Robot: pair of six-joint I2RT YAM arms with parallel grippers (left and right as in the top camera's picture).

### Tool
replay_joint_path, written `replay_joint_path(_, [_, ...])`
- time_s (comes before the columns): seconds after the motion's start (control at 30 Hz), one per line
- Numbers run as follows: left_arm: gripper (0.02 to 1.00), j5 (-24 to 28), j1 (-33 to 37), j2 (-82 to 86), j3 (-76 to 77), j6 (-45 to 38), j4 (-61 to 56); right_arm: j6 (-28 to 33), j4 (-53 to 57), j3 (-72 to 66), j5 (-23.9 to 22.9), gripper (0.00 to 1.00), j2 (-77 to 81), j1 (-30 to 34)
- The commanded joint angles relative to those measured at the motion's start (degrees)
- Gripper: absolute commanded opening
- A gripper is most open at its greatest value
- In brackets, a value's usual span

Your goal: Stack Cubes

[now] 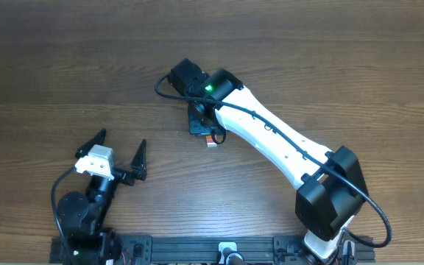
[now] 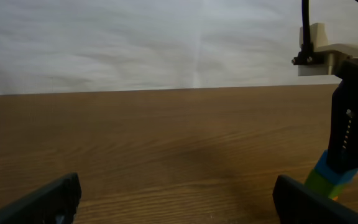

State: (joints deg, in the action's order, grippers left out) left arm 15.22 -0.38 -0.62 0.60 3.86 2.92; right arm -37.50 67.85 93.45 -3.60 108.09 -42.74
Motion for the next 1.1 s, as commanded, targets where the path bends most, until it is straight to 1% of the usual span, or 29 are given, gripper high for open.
replay_joint_path(0.03, [0.996,0.6,0.3,0.3,-0.3,-0.7,0.1,-0.7,-0.2,-0.5,-0.9,0.086,0.7,0.1])
replay_joint_path(0.13, [0.998,0.6,0.3,0.3,-0.3,-0.7,0.1,-0.7,-0.2,-0.5,-0.9,0.154,0.7,0.1])
replay_joint_path(0.23, [0.996,0.6,0.3,0.3,-0.3,-0.7,0.1,-0.7,-0.2,-0.5,-0.9,0.194,0.7,0.1])
replay_joint_path(0.47, [0.998,0.6,0.3,0.3,-0.3,-0.6,0.1,-0.7,-0.2,-0.5,-0.9,0.356,0.7,0.1])
replay_joint_path(0.53, [0.996,0.6,0.3,0.3,-0.3,-0.7,0.1,-0.7,-0.2,-0.5,-0.9,0.463,0.7,0.1])
replay_joint_path(0.57, [0.998,0.6,0.3,0.3,-0.3,-0.7,0.1,-0.7,-0.2,-0.5,-0.9,0.478,0.7,0.1])
replay_joint_path(0.6, [0.996,0.6,0.3,0.3,-0.3,-0.7,0.1,-0.7,-0.2,-0.5,-0.9,0.542,0.7,0.1])
replay_joint_path(0.83, [0.998,0.6,0.3,0.3,-0.3,-0.7,0.1,-0.7,-0.2,-0.5,-0.9,0.634,0.7,0.1])
replay_joint_path(0.9, [0.998,0.6,0.3,0.3,-0.3,-0.7,0.1,-0.7,-0.2,-0.5,-1.0,0.706,0.7,0.1])
replay_joint_path(0.97, [0.998,0.6,0.3,0.3,-0.3,-0.7,0.1,-0.6,-0.4,-0.5,-1.0,0.818,0.7,0.3])
replay_joint_path(1.0, [0.998,0.6,0.3,0.3,-0.3,-0.7,0.1,-0.6,-1.0,-0.5,-1.1,0.941,0.7,0.9])
replay_joint_path(1.03, [0.998,0.6,0.3,0.3,-0.3,-0.7,0.1,-0.5,-1.4,-0.5,-1.5,0.991,0.7,1.4])
replay_joint_path(1.1, [0.998,0.6,0.3,0.3,-0.3,-0.7,0.1,1.2,-3.1,-0.5,-2.2,0.993,0.7,3.2])
